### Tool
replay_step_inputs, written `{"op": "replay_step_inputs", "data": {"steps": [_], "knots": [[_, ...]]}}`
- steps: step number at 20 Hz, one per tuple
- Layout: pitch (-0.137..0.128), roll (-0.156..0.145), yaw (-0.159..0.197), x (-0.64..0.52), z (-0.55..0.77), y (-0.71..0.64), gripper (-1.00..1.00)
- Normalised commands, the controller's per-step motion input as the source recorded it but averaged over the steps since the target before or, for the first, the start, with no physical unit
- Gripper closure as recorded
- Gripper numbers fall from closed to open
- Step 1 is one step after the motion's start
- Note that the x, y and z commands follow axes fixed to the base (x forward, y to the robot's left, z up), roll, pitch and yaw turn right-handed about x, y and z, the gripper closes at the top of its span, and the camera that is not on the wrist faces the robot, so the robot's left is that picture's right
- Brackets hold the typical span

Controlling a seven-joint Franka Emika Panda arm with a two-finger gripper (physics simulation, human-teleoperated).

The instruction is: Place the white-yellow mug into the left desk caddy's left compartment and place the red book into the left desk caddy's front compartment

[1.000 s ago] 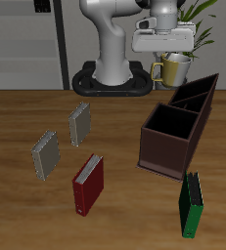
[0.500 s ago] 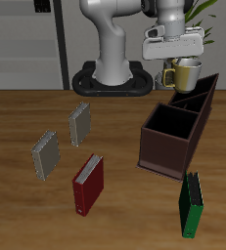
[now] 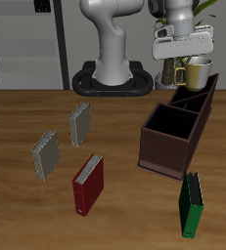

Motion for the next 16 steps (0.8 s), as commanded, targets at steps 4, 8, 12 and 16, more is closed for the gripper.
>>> {"op": "replay_step_inputs", "data": {"steps": [4, 8, 12, 16], "knots": [[-0.023, 0.061, 0.031, -0.15, 0.02, 0.27, 1.0], [0.016, 0.041, 0.004, -0.03, -0.13, 0.13, 1.0], [0.029, 0.004, -0.045, -0.1, -0.15, 0.03, 1.0], [-0.003, 0.007, -0.014, -0.03, -0.03, 0.03, 1.0]]}}
